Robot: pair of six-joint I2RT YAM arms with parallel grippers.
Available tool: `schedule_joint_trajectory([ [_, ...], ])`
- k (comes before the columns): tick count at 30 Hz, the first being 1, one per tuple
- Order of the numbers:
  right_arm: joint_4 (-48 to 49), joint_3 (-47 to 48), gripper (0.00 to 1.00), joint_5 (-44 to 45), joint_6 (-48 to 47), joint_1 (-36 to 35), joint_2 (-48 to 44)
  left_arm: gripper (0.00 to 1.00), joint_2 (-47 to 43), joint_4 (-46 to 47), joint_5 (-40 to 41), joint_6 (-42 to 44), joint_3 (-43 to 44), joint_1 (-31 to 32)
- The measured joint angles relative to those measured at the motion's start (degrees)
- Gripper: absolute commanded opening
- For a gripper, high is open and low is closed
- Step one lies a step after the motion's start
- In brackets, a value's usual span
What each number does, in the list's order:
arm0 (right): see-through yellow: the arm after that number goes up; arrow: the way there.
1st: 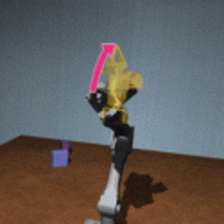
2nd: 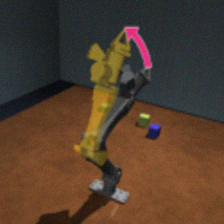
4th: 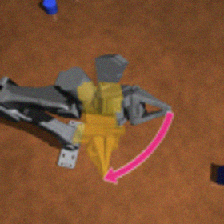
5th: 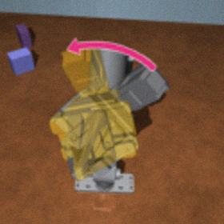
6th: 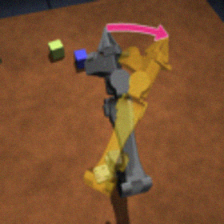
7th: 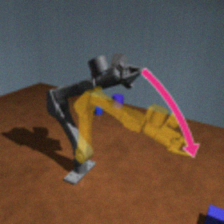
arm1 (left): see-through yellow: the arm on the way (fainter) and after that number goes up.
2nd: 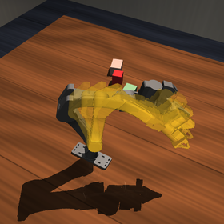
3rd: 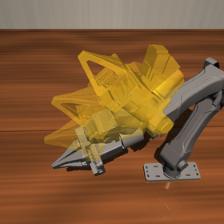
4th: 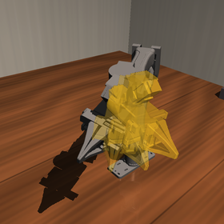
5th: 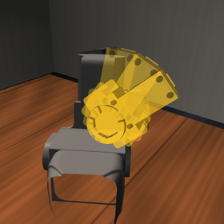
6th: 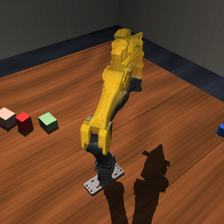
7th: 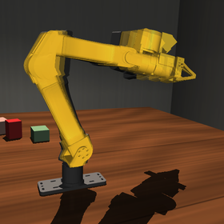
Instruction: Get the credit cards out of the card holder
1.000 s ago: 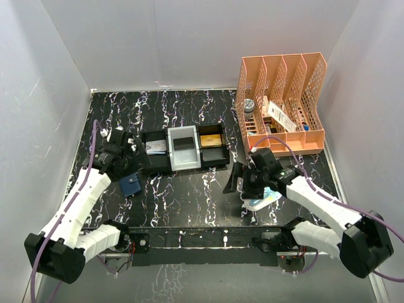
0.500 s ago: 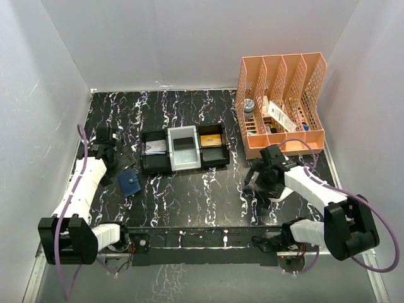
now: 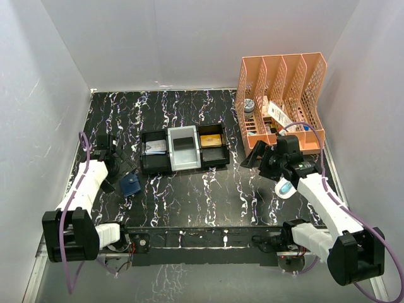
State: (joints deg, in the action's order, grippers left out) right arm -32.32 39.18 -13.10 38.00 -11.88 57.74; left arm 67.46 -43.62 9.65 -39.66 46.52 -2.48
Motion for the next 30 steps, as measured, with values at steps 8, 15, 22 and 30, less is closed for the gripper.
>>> schedule_joint_trajectory([
  [8,1.2,2.6,0.95,-8.6,-2.2,0.0,0.1,0.97,8.6,5.4,0.1,0.0,-0.4,-0.2],
  [15,1.5,2.7,0.95,-11.2,-2.2,0.0,1.3,0.83,12.8,9.8,0.0,0.7,-0.9,-0.4],
  [22,1.7,2.7,0.95,-11.9,-2.2,0.0,2.7,0.66,12.8,13.8,-2.6,1.2,-4.7,-0.5],
  [30,2.5,2.7,0.95,-12.4,-2.2,0.0,4.2,0.62,6.4,18.1,-5.5,-0.3,-10.3,-0.5],
])
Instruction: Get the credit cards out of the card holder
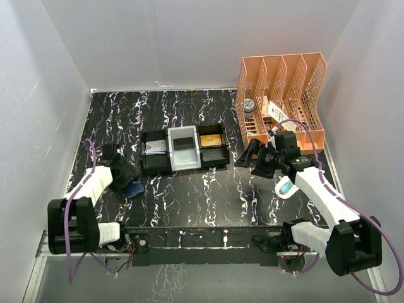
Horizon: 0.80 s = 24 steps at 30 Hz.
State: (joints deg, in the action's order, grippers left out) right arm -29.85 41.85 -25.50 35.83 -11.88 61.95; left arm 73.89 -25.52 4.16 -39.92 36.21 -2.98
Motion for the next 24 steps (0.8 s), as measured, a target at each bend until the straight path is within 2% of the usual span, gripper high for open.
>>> schedule_joint_trajectory([
  [6,0.2,0.0,0.94,-0.4,0.0,0.0,0.5,0.63,-5.6,0.6,-3.5,-6.6,-4.3,6.3],
  [16,1.2,0.0,0.91,-2.4,0.3,-0.6,1.1,0.62,-13.3,2.0,-8.3,-21.2,-10.4,24.2],
  [19,2.4,-0.1,0.88,-2.1,0.8,-3.0,1.0,0.62,-12.3,3.0,-8.6,-24.4,-10.2,30.1],
  [24,3.6,-0.3,0.87,1.5,2.8,-11.2,1.0,0.66,-4.3,3.6,-7.8,-26.8,-4.8,38.5],
])
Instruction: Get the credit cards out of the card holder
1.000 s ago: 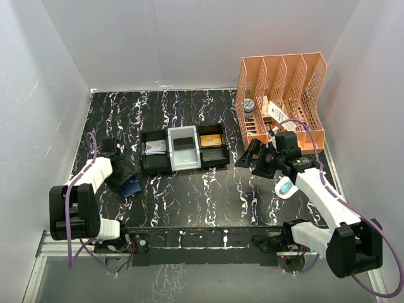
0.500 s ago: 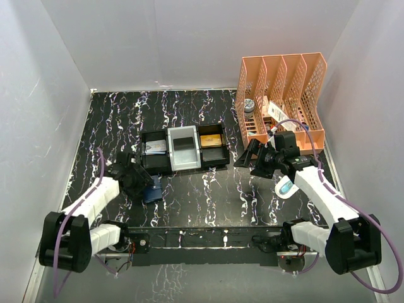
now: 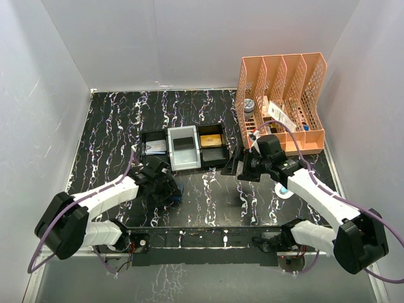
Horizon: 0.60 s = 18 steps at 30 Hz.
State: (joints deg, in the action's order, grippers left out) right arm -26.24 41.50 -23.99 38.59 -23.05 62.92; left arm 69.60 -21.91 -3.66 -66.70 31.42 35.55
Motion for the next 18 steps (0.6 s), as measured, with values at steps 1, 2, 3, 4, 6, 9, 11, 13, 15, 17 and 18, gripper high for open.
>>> schedule_joint_trajectory([
  [1,0.0,0.0,0.87,0.7,0.4,-1.3,0.0,0.67,1.1,-0.1,0.5,0.0,0.9,1.2],
  [2,0.0,0.0,0.87,1.6,0.6,-2.6,0.0,0.67,1.9,-0.4,1.4,-0.1,1.8,2.5],
  [3,0.1,0.0,0.86,2.8,0.8,-4.1,0.0,0.69,2.3,-0.8,2.5,-0.1,2.4,3.5],
  [4,0.2,0.0,0.86,3.4,1.0,-5.0,0.0,0.70,2.4,-1.3,3.4,-0.1,2.7,4.3],
  [6,1.0,0.0,0.82,4.5,1.1,-7.0,0.0,0.72,1.2,-3.0,5.3,-0.3,2.8,5.1],
  [9,2.6,0.0,0.77,5.3,1.0,-9.8,0.4,0.74,-3.8,-6.4,8.6,-1.3,2.7,5.1],
  [11,3.8,0.4,0.75,5.8,0.8,-12.4,1.8,0.75,-7.9,-8.5,10.8,-2.2,2.8,5.1],
  [13,4.6,1.8,0.71,6.6,0.4,-15.6,4.3,0.75,-12.8,-11.3,13.5,-3.5,2.7,5.1],
  [15,5.4,4.1,0.68,7.8,-0.3,-19.3,7.9,0.73,-15.7,-13.7,15.5,-4.8,2.8,5.1],
  [17,6.1,7.1,0.65,9.1,-1.4,-23.0,11.8,0.73,-17.7,-16.5,17.5,-6.6,2.8,5.1],
  [18,6.8,8.7,0.63,9.6,-2.2,-24.6,13.8,0.73,-18.2,-18.1,18.4,-7.7,2.8,5.1],
])
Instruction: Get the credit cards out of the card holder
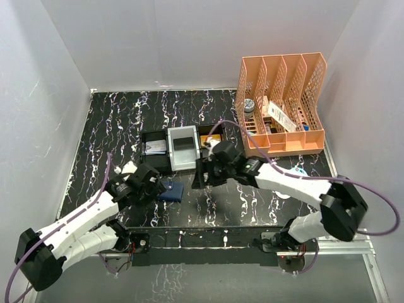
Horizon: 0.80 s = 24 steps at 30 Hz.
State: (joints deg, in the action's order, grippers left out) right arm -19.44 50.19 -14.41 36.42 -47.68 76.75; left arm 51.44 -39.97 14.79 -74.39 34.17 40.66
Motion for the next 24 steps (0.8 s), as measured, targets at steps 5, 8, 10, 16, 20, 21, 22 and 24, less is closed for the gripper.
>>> schedule_joint_trajectory([
  [5,1.7,8.9,0.61,1.8,-4.5,-6.2,11.0,0.74,-2.1,-7.1,4.0,-5.7,0.0,0.0],
  [8,1.8,14.4,0.60,2.2,-7.0,-8.0,17.6,0.74,-4.0,-10.4,5.9,-8.2,0.0,0.0],
  [10,1.9,18.4,0.60,2.1,-8.5,-9.0,22.3,0.74,-5.3,-12.0,6.9,-9.5,0.0,0.0],
  [16,1.0,25.7,0.60,2.5,-11.6,-10.0,32.4,0.74,-7.7,-14.3,8.6,-10.4,0.1,0.0],
  [20,-0.9,28.1,0.54,3.0,-12.8,-10.0,35.9,0.74,-7.0,-12.8,8.3,-7.6,0.5,0.0],
  [21,-0.9,28.2,0.53,3.2,-12.8,-10.0,35.9,0.74,-6.5,-12.1,8.1,-6.8,0.6,0.0],
  [22,-1.0,28.1,0.52,3.6,-12.6,-9.9,35.9,0.73,-5.9,-11.0,7.8,-5.8,0.6,0.0],
  [24,0.4,26.6,0.50,4.3,-11.8,-9.9,35.4,0.73,-4.2,-8.9,6.8,-4.0,0.6,0.0],
])
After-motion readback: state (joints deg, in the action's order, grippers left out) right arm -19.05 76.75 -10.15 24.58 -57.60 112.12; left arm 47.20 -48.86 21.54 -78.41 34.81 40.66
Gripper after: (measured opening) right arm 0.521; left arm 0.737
